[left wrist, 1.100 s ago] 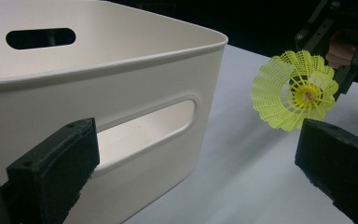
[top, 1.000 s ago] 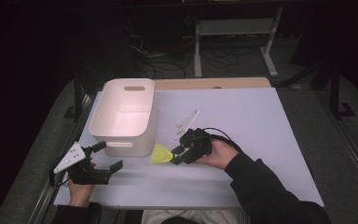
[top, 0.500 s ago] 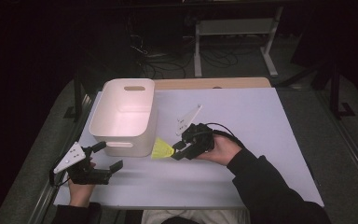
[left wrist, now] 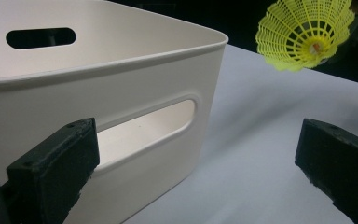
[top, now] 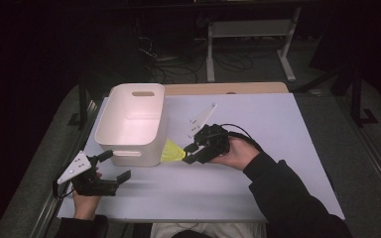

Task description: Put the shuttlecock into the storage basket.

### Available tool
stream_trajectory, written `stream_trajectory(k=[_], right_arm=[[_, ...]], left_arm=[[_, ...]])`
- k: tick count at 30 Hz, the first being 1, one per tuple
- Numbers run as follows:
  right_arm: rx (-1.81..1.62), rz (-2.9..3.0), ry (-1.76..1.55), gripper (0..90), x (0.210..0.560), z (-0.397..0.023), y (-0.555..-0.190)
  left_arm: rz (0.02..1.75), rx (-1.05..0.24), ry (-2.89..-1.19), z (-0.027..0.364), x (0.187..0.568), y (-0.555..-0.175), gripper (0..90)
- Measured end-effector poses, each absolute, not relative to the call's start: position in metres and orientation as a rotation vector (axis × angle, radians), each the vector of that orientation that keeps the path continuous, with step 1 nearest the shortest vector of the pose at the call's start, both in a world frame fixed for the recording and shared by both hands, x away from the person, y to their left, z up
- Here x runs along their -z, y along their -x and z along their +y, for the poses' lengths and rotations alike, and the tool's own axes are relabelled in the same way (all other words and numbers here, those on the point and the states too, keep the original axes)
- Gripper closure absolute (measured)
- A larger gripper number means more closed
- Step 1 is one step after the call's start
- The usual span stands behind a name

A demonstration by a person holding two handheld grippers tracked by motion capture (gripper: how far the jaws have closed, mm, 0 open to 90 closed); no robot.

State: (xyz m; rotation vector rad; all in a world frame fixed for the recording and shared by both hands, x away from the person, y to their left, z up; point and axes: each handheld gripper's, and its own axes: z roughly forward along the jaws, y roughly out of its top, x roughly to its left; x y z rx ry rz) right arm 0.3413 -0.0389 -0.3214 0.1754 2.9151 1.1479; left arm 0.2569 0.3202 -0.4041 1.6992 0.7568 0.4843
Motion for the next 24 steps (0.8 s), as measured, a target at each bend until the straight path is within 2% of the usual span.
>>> stream_trajectory(k=[24], right_arm=[[-1.187, 2.853, -0.192, 63.0, 0.289, -0.046, -0.355]], left_arm=[[0.757, -0.484, -1.699, 0.320, 0.404, -0.257, 0.0]])
